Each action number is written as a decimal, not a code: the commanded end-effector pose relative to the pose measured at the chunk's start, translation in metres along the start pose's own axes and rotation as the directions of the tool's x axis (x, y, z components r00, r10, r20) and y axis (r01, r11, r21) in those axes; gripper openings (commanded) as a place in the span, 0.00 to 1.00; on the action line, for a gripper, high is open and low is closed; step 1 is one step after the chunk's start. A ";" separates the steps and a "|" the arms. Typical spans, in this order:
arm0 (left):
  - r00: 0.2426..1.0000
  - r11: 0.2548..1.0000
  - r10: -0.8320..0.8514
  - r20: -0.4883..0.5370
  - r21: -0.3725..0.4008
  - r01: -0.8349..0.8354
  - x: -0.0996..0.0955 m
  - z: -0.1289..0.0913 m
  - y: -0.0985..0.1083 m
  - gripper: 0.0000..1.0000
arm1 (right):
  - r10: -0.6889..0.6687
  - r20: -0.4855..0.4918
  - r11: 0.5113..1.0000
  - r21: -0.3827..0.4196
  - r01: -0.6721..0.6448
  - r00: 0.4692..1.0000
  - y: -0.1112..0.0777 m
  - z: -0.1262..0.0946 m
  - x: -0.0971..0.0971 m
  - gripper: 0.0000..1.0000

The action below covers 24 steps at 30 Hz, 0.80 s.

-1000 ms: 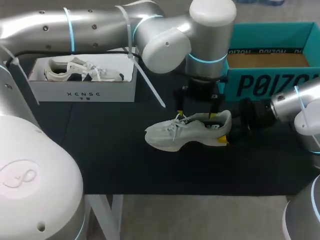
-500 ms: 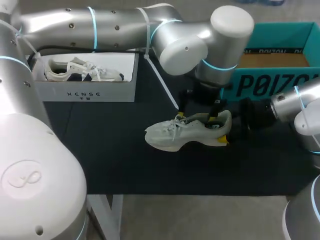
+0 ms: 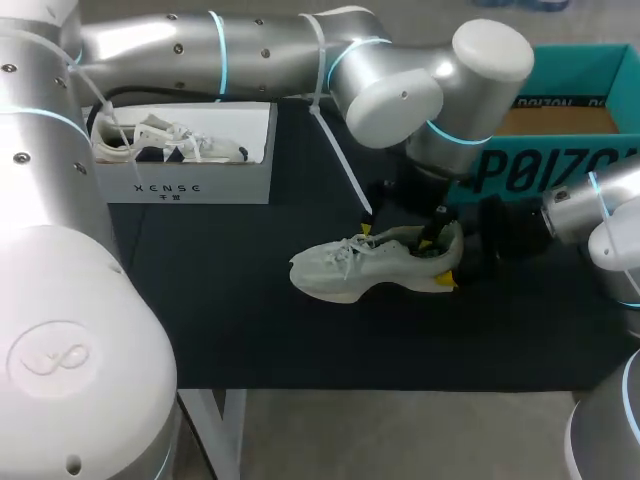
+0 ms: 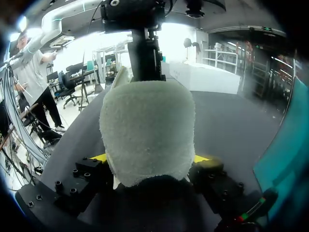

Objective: Take the shoe out of the shoebox, open the shoe tongue, remove and reinsert the insole, then place the shoe into the shoebox

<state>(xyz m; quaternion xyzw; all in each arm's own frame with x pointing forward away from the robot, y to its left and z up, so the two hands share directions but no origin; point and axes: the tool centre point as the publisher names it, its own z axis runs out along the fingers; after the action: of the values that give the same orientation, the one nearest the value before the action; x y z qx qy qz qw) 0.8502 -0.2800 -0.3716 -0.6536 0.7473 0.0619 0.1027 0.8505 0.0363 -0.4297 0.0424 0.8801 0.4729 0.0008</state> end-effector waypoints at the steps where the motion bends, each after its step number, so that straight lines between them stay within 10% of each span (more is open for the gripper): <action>1: 1.000 1.000 0.002 0.024 -0.015 -0.002 0.008 0.012 -0.004 1.00 | 0.001 0.001 1.000 0.004 -0.001 1.000 -0.004 0.002 0.001 0.00; 24: 0.998 0.998 -0.041 0.054 -0.034 0.043 -0.059 -0.014 -0.010 1.00 | 0.001 0.001 1.000 0.004 -0.001 1.000 -0.004 0.002 0.001 0.00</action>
<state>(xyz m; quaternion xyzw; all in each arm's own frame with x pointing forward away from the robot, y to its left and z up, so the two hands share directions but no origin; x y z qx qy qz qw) 0.8678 -0.2423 -0.3576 -0.6666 0.7280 0.1041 0.1220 0.8507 0.0366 -0.4295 0.0424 0.8800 0.4730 0.0008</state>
